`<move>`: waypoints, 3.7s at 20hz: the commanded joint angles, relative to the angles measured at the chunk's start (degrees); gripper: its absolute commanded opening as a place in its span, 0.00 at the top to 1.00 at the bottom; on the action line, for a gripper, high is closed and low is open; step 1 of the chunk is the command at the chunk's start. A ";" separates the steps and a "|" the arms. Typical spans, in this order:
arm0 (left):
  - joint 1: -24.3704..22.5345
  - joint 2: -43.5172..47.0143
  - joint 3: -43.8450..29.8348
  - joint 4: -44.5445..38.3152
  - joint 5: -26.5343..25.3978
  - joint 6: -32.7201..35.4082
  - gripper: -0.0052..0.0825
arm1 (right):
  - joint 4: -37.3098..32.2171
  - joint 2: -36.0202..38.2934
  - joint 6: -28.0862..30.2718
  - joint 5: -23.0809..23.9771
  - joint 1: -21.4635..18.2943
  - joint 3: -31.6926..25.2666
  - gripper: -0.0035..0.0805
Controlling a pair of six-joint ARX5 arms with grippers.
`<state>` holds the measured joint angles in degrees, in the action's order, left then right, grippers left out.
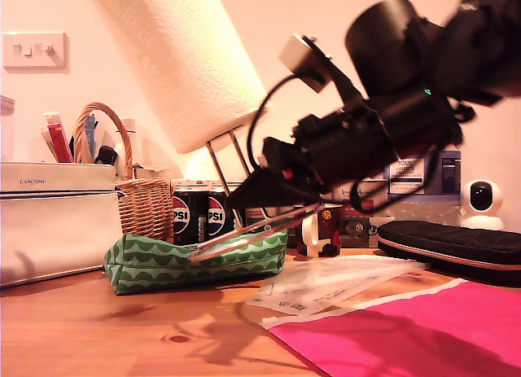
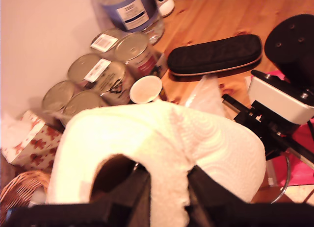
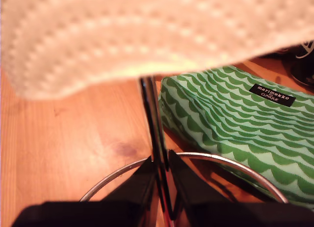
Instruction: Insert the paper towel roll into the metallic stand.
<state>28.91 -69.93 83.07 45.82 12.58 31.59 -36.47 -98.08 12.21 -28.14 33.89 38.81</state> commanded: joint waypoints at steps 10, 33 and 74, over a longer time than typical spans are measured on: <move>5.40 -3.93 0.28 -2.14 -9.42 0.94 0.97 | -19.69 -7.39 -8.09 1.77 1.36 -6.64 0.97; 8.76 -8.09 0.28 -0.85 -12.22 0.96 0.97 | -24.96 -15.63 -12.37 4.50 1.73 -6.16 0.78; 10.40 -9.35 1.70 10.86 -3.13 4.42 0.97 | 21.97 31.71 -1.73 8.20 -6.32 -8.85 0.97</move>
<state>39.03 -78.59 83.48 56.69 8.97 35.46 -14.33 -66.63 10.39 -19.99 27.77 30.57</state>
